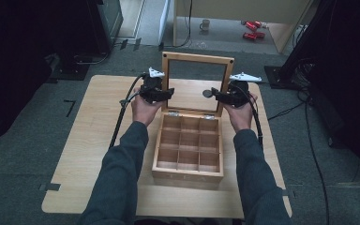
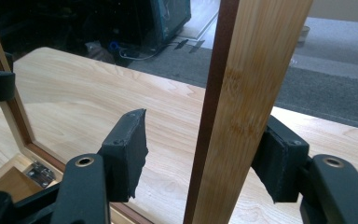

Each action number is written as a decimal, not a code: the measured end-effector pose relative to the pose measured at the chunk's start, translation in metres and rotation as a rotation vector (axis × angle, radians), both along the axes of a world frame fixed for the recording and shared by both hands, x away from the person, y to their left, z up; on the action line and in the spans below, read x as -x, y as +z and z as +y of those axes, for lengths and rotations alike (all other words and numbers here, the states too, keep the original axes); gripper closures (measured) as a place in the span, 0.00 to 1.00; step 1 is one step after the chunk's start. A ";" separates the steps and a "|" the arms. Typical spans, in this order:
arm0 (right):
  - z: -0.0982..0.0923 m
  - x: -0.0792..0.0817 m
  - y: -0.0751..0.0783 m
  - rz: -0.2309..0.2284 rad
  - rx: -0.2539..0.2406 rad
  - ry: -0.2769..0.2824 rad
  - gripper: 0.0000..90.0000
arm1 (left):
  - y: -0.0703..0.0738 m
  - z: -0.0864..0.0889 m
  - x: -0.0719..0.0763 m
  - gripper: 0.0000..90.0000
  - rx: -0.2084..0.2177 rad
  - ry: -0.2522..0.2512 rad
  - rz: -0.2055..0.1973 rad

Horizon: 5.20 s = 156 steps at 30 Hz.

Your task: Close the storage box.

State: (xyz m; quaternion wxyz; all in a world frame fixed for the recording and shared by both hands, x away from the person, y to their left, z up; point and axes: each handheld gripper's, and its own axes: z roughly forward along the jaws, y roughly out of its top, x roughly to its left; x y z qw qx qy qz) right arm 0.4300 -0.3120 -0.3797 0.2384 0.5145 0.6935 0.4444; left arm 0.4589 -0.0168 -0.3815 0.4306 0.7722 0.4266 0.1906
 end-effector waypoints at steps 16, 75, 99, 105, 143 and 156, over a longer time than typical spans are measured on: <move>0.000 0.022 0.002 -0.051 -0.020 0.015 0.45 | -0.001 0.002 0.023 0.57 -0.025 -0.003 -0.081; -0.004 0.093 0.001 -0.147 0.033 0.055 0.50 | 0.007 0.034 0.074 0.59 0.042 -0.095 -0.142; -0.011 0.109 0.008 -0.170 0.036 0.044 0.59 | 0.004 0.042 0.096 0.56 0.045 -0.094 -0.160; -0.011 0.113 0.007 -0.170 0.030 0.044 0.59 | 0.004 0.047 0.109 0.56 0.051 -0.107 -0.162; -0.004 0.153 -0.019 -0.153 0.075 0.076 0.54 | -0.008 0.047 0.145 0.57 0.093 -0.143 -0.175; -0.001 0.177 -0.033 -0.159 0.073 0.047 0.50 | -0.018 0.046 0.156 0.54 0.047 -0.160 -0.163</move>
